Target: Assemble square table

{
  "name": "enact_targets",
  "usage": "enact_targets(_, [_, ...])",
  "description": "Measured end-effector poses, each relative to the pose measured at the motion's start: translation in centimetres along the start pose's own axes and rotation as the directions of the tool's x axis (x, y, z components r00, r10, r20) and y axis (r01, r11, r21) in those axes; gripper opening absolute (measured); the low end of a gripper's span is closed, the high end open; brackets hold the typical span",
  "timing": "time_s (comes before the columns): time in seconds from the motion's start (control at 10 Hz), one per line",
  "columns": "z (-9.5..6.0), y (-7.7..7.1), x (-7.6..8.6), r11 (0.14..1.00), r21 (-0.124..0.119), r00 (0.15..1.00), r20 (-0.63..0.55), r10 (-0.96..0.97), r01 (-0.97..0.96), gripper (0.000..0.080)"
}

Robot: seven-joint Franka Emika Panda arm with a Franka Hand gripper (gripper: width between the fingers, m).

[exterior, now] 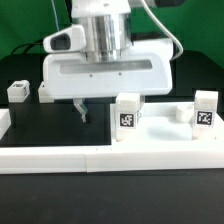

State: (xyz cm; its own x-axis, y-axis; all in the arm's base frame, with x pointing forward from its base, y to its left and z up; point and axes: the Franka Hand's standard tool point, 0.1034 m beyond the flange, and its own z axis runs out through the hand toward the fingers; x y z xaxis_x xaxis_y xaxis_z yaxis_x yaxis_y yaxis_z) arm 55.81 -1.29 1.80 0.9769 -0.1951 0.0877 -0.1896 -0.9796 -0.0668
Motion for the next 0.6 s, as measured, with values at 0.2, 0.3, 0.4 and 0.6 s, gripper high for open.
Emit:
enact_targets(0.2, [0.76,-0.97,-0.46,1.0,0.006,1.0,0.008,0.014,-0.014,0.0649])
enact_targets(0.3, [0.76,-0.85,-0.45,1.0,0.004,1.0,0.008,0.015,-0.015,0.0607])
enact_targets(0.4, [0.77,-0.84,-0.47,1.0,0.004,1.0,0.008,0.015,-0.015,0.0607])
enact_targets(0.6, [0.76,-0.43,-0.44,1.0,0.0,1.0,0.008,0.019,-0.019,0.0233])
